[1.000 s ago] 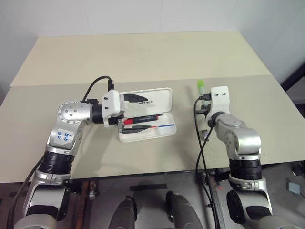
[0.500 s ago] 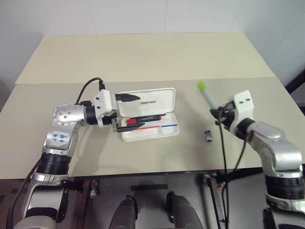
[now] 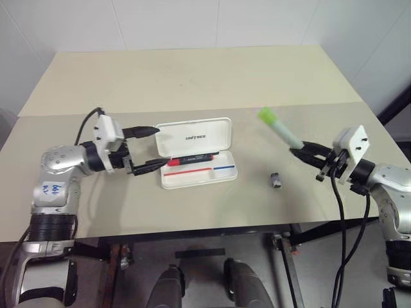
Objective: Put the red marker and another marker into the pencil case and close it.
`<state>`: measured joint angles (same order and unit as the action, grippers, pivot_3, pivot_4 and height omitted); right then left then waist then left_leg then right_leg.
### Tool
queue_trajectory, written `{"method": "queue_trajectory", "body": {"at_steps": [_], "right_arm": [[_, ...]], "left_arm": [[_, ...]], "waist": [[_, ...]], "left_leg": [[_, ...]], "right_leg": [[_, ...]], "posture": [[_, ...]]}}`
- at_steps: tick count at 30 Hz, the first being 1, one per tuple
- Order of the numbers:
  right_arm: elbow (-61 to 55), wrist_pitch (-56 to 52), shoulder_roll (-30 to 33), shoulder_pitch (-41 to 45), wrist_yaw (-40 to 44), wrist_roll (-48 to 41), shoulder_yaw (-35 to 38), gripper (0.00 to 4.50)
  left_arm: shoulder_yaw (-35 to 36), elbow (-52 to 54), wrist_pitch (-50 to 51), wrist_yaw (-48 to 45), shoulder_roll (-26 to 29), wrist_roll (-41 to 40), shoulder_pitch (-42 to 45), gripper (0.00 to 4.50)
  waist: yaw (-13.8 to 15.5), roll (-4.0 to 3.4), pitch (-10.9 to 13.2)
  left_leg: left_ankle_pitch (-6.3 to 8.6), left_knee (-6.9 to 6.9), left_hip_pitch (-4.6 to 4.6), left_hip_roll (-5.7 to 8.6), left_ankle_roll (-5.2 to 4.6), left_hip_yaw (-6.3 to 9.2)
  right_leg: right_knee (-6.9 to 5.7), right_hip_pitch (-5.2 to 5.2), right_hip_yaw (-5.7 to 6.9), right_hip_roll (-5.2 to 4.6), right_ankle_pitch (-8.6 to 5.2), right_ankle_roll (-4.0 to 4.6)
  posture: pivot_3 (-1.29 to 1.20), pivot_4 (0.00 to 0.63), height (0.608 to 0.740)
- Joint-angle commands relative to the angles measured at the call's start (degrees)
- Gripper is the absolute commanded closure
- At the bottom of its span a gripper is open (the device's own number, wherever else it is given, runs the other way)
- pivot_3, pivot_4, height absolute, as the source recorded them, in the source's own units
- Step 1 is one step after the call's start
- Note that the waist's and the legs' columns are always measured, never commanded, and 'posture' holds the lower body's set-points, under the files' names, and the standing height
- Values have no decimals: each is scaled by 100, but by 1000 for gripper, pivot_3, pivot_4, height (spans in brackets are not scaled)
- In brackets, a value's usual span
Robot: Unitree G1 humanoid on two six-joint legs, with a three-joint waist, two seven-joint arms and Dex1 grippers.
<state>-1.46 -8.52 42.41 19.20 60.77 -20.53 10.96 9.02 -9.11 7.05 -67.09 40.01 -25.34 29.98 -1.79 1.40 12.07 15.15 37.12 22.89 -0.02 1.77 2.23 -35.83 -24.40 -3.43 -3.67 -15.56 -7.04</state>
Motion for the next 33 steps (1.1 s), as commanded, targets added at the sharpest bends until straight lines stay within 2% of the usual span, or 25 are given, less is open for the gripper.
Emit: {"method": "queue_trajectory", "body": {"at_steps": [1, 4, 8, 15, 23, 29, 33], "right_arm": [[-162, 484, 121, 145, 692, 7, -449, 3879], [-96, 602, 0, 405, 948, 29, -824, 3879], [222, 791, -362, 1158, 1414, 153, -1544, 3879], [1271, 1466, -872, 2187, 1640, 761, -2207, 3879], [2361, 2612, -1313, 2860, 1179, 1782, -2655, 3879], [2492, 2682, -1589, 3040, 545, 2339, -2773, 3879], [2232, 2561, -1687, 2983, 411, 2471, -2866, 3879]], "left_arm": [[170, 335, 96, -462, 294, -310, -241, 0], [190, 350, 109, -614, 413, -368, -381, 0], [103, 104, -351, -1008, 675, -65, -605, 0], [-51, 3, -678, -1075, 642, 118, -649, 0], [-94, 128, -807, -964, 578, 146, -851, 0], [-94, 184, -825, -888, 537, 127, -959, 0], [-115, 178, -837, -866, 506, 126, -961, 0]], "waist": [[-2, 0, 0], [10, -1, 1], [-18, -1, 1], [19, -1, 1], [7, -1, 1], [-4, -1, 1], [0, -1, 1]], "left_leg": [[0, -2, 0, 0, 0, 0], [1, -2, 0, 1, 2, -1], [0, 3, -3, 0, 3, -4], [1, -1, -2, -2, 6, -1], [4, -7, 4, -2, 11, -6], [4, -3, 5, -2, 12, -5], [3, -2, 5, -3, 12, -4]], "right_leg": [[1, 1, 0, -1, 0, 0], [4, 0, 0, -4, 0, 0], [2, 0, 1, -7, 4, 5], [3, -1, 10, -10, 2, 13], [6, -10, 10, -13, 2, 13], [-2, -14, 10, -13, 2, 14], [-4, -14, 10, -11, 1, 15]], "posture": [[0, 150, 740], [0, 150, 740], [0, 150, 740], [0, 150, 740], [0, 150, 740], [0, 150, 740], [0, 150, 740]]}}
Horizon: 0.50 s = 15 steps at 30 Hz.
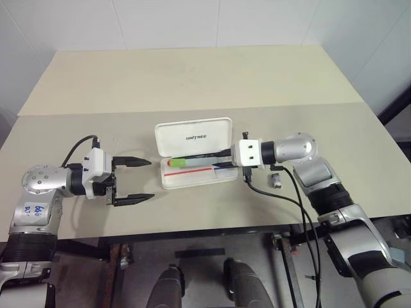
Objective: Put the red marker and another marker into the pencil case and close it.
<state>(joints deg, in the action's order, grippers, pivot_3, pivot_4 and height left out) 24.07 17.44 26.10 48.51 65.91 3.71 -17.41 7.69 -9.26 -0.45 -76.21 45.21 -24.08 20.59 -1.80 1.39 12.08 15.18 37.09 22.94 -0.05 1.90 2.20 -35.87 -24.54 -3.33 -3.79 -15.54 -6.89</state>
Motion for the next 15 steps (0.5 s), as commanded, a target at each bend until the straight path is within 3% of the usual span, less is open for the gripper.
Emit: {"method": "queue_trajectory", "body": {"at_steps": [1, 15], "right_arm": [[-404, -69, -68, 24, -91, 40, -58, 3879], [-344, 183, -26, -88, -209, 367, -274, 3879]], "left_arm": [[17, 186, -90, 45, -20, -1, -19, 0], [-61, -16, -219, -35, 1, 41, 50, 0]], "waist": [[1, 0, 0], [-3, 0, 0]], "left_leg": [[0, 0, 0, 1, 0, 0], [0, 0, 0, 1, 0, -1]], "right_leg": [[0, 0, 0, -1, 0, 0], [0, 0, 0, 0, 0, 0]], "posture": [[0, 150, 740], [0, 150, 740]]}}
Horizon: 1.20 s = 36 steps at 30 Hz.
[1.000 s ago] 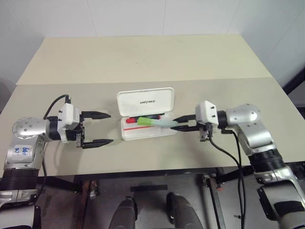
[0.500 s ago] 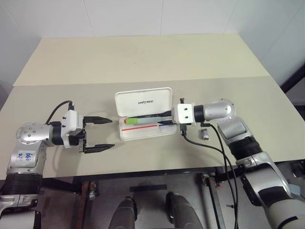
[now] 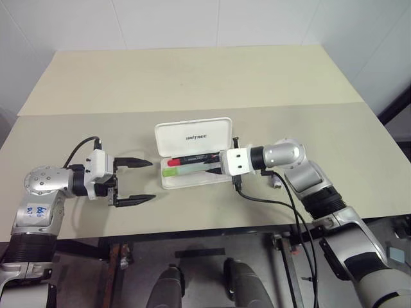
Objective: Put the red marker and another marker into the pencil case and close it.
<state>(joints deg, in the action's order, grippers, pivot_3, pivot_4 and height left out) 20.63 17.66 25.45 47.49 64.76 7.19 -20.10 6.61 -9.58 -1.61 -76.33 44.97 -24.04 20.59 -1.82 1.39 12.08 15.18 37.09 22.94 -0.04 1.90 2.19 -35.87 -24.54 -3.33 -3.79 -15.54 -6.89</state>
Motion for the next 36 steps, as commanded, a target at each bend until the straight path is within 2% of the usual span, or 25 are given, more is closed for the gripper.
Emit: {"method": "queue_trajectory", "body": {"at_steps": [1, 13, 17, 24, 32, 36], "right_arm": [[34, 185, 36, 18, -115, 49, -6, 3879], [566, 599, -86, 148, -284, 273, -106, 3879], [624, 590, -121, 202, -351, 282, -113, 2757], [617, 754, -218, 354, -581, 266, -93, 202], [306, 439, -155, 483, -258, -359, 137, 202], [-584, -372, 58, 106, 321, -1337, 459, 202]], "left_arm": [[42, 5, -112, -22, 28, 34, 55, 0], [17, -33, -151, -8, 11, 29, 84, 0], [19, -44, -168, 3, 2, 32, 68, 0], [18, -38, -198, 23, -20, 24, 35, 0], [28, -74, -234, 20, -20, 28, 12, 0], [4, -94, -253, 18, -44, 27, 35, 0]], "waist": [[-1, 0, 0], [-13, 0, 0], [-11, 0, 0], [-14, 0, 0], [-13, 0, 0], [-2, 0, 0]], "left_leg": [[0, 0, 0, 0, 0, 0], [0, 0, 0, 0, 0, 0], [0, 3, -1, 0, 0, 0], [-1, 1, -2, 0, 1, 1], [-1, 1, -1, -1, 1, 1], [-1, 0, -1, -3, 1, 3]], "right_leg": [[0, 0, 0, 0, 0, 0], [-1, 0, 0, 1, 0, 0], [-4, 0, -1, 0, 0, 0], [-4, 0, -1, 0, 0, 0], [-4, 0, -1, 0, 0, 0], [-5, 0, 1, 0, 0, 0]], "posture": [[0, 150, 740], [0, 150, 740], [0, 150, 740], [0, 150, 740], [0, 150, 740], [0, 150, 740]]}}
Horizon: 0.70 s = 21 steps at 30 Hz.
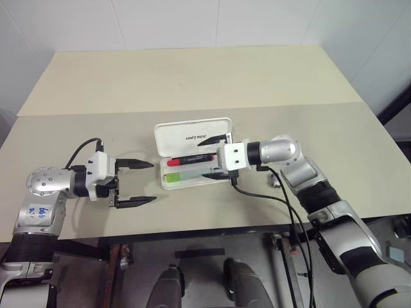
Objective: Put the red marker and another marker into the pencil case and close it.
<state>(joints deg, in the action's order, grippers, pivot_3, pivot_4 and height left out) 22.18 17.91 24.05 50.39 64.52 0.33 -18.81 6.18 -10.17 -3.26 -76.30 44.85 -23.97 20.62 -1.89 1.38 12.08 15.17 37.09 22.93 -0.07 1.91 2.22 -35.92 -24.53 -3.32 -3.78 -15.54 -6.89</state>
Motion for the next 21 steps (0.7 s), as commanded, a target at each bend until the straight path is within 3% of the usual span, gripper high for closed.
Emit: {"method": "queue_trajectory", "body": {"at_steps": [1, 7, 11, 21], "right_arm": [[-975, -549, 309, -341, 447, -788, 375, 202], [-2033, -1626, 751, -1039, 337, -1244, 716, 202], [-3120, -3148, 966, -1875, -812, -1394, 1471, 202], [-4806, -4951, 591, -3517, -3129, -1180, 2573, 202]], "left_arm": [[40, -41, -89, 9, -38, 19, 42, 0], [5, -55, -93, 10, -84, 13, 93, 0], [-63, -19, 18, 112, -283, -44, 181, 0], [-279, -98, 123, 203, -670, 11, 452, 0]], "waist": [[12, 0, 0], [30, 1, 0], [41, 0, -1], [43, 3, -2]], "left_leg": [[0, 0, 0, 0, 0, 1], [1, 5, 8, 10, -1, 4], [-1, 3, 4, 8, 0, 11], [-3, 5, 5, 10, -1, 10]], "right_leg": [[-1, 0, 1, 0, 0, 0], [10, 4, 7, -11, 1, -2], [2, 3, 10, -8, -1, 1], [2, 4, 7, -8, 0, 0]], "posture": [[0, 150, 740], [0, 150, 740], [0, 150, 740], [0, 150, 740]]}}
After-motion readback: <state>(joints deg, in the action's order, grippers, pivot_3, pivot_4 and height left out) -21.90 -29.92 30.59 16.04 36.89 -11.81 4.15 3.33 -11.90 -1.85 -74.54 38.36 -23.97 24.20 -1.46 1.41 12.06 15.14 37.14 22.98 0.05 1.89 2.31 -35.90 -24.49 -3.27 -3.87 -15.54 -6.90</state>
